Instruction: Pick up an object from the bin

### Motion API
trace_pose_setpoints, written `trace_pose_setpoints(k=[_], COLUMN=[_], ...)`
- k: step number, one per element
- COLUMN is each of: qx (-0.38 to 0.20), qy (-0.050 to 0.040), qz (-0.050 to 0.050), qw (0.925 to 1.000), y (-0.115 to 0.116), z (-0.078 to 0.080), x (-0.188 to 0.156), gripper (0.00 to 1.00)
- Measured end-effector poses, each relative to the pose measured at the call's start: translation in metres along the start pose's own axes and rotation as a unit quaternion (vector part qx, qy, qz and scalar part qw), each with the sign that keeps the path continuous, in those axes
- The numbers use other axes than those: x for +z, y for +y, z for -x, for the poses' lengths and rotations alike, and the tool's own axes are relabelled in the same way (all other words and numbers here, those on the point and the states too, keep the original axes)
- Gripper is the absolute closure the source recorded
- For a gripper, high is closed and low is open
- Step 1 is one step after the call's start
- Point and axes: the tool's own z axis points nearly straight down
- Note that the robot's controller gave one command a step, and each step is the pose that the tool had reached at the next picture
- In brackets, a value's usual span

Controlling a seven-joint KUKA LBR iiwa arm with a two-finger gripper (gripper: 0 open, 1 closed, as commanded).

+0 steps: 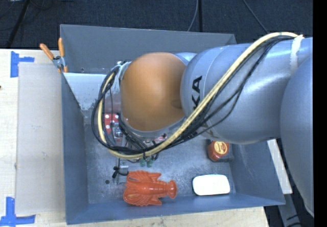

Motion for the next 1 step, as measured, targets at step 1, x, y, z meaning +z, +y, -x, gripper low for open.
trace_pose_setpoints(k=[1], qx=[0.003], qy=[-0.0065], qz=[0.003], qw=[1.0], y=[-0.0282], z=[-0.005], x=[0.0254], gripper=[0.0])
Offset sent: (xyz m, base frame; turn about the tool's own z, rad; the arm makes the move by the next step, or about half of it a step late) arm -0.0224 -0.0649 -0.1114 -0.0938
